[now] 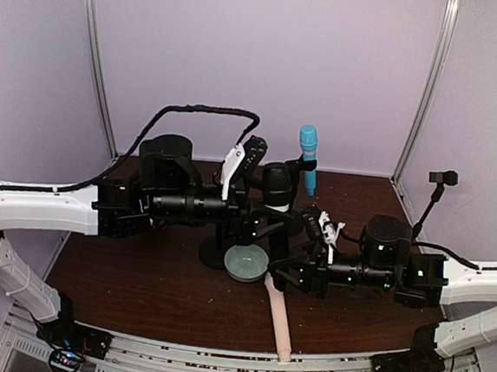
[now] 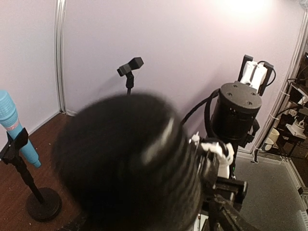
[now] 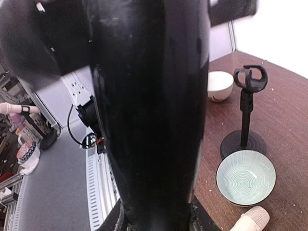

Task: Attach the microphones to the stand

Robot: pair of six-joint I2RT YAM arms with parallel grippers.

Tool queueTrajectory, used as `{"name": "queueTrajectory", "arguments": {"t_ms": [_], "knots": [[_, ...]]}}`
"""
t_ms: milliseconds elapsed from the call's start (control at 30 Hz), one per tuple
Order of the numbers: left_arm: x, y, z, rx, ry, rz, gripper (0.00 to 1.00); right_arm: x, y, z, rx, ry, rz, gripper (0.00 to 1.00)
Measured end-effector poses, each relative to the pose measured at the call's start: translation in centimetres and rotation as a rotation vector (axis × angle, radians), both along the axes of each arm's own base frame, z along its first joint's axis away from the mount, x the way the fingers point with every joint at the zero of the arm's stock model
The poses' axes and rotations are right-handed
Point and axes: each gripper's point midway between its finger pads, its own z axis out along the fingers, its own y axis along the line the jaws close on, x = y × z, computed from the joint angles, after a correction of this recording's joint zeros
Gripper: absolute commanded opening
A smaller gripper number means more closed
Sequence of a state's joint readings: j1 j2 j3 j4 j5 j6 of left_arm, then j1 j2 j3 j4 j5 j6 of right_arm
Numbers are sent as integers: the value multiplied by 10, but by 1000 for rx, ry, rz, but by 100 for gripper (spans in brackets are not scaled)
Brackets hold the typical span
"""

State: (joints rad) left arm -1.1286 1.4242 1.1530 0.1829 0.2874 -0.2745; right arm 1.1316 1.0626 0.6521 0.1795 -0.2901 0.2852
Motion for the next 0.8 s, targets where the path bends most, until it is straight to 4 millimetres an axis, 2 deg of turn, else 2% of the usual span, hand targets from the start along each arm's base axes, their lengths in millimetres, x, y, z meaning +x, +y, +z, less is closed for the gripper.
{"name": "queueTrajectory", "arguments": {"t_ms": [133, 267, 333, 567, 633, 733, 800], "knots": [[-6, 3, -12, -24, -10, -21, 71, -3, -9, 17, 88, -10, -7, 21], [-17, 0, -16, -34, -14, -83, 61, -6, -7, 32, 142, -19, 14, 21], [-20, -2, -13, -52, -20, -108, 53, -7, -4, 31, 146, -10, 25, 21], [-24, -5, -13, -67, -16, -137, 34, -9, 2, 25, 141, 18, 48, 23], [-24, -6, -12, -72, -2, -140, 31, -10, 2, 25, 138, 4, 52, 30], [-24, -5, -13, -72, 6, -138, 27, -10, 2, 24, 133, -3, 53, 53], [-24, -5, -16, -64, -10, -135, 26, -9, 1, 21, 118, 9, 49, 58]]}}
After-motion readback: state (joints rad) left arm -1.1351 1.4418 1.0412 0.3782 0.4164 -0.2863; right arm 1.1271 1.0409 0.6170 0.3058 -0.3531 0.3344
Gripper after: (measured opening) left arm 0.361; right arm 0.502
